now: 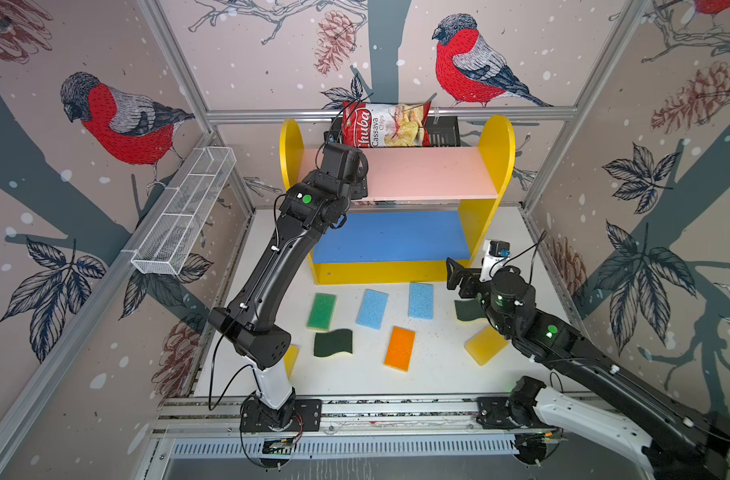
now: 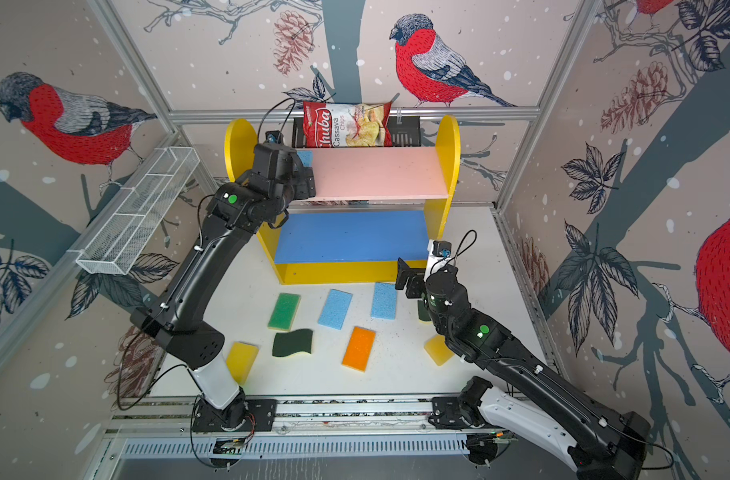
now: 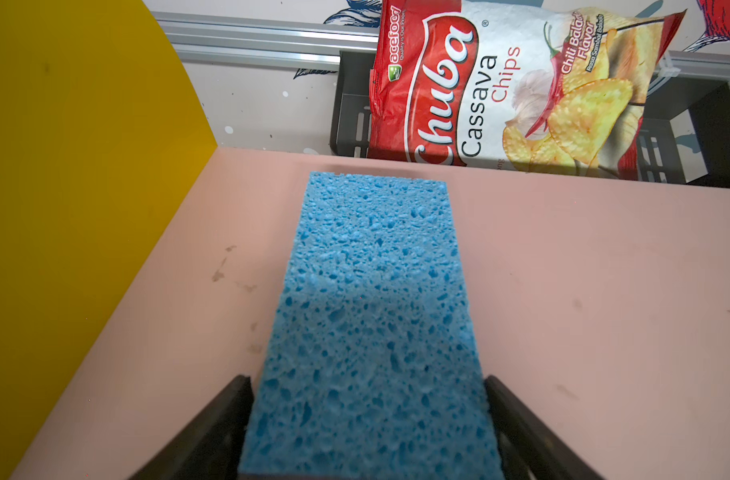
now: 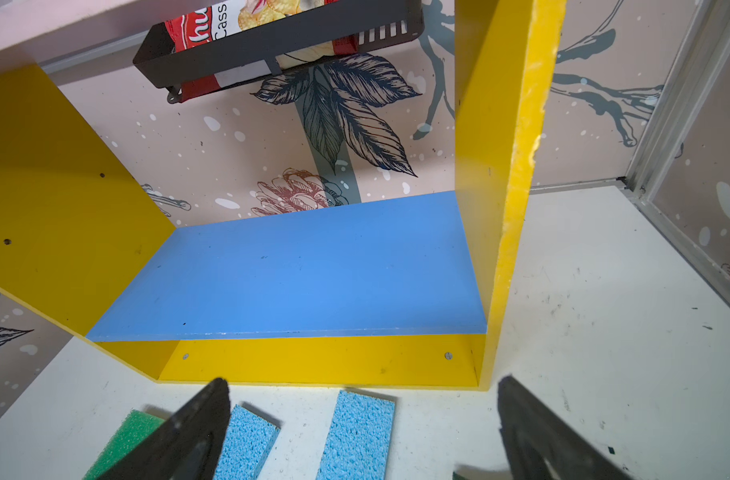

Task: Place and organize the cleaning sponges onto the shelf
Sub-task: 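Lower the light blue sponge onto the pink shelf and open the left gripper, then withdraw the left gripper from the shelf while the right gripper moves toward the sponges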

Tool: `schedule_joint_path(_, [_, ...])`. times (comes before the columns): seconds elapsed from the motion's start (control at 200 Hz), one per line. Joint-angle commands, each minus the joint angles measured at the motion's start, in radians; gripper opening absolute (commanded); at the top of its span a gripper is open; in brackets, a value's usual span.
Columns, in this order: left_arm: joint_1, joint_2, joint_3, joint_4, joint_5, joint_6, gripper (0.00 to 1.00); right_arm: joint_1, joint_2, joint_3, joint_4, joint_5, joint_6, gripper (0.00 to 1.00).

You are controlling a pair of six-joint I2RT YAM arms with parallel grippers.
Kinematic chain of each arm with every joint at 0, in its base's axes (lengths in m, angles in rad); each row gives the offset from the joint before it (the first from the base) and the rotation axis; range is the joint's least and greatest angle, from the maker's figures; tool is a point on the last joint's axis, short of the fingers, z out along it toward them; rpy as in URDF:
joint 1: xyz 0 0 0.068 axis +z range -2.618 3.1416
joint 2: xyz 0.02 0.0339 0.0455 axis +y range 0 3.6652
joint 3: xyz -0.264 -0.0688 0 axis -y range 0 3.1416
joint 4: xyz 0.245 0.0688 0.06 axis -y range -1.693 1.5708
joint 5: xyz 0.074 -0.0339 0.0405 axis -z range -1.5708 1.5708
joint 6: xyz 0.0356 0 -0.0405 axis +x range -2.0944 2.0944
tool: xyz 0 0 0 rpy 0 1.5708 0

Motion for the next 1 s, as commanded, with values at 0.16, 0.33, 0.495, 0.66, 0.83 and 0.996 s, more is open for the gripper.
schedule_joint_path(0.16, [0.004,-0.012,-0.072,-0.197,0.013,-0.036,0.78,0.001,-0.007,0.001,-0.005,-0.007,0.024,1.0])
schedule_joint_path(0.33, [0.004,-0.049,-0.131,-0.145,0.024,-0.039,0.79,0.001,-0.013,0.001,-0.011,0.0,0.024,1.0])
schedule_joint_path(0.495, [0.004,-0.047,-0.127,-0.146,0.055,-0.031,0.85,0.002,-0.011,0.003,-0.012,-0.003,0.023,0.99])
schedule_joint_path(0.66, [0.005,-0.068,-0.132,-0.116,0.095,-0.021,0.88,0.001,-0.014,0.001,-0.01,-0.001,0.022,1.0])
schedule_joint_path(0.83, [0.003,-0.082,-0.128,-0.111,0.122,-0.018,0.92,0.002,-0.018,0.001,-0.013,0.0,0.024,0.99])
schedule_joint_path(0.996, [0.003,-0.115,-0.141,-0.115,0.105,-0.026,0.93,0.0,-0.024,0.002,-0.017,0.0,0.024,0.99])
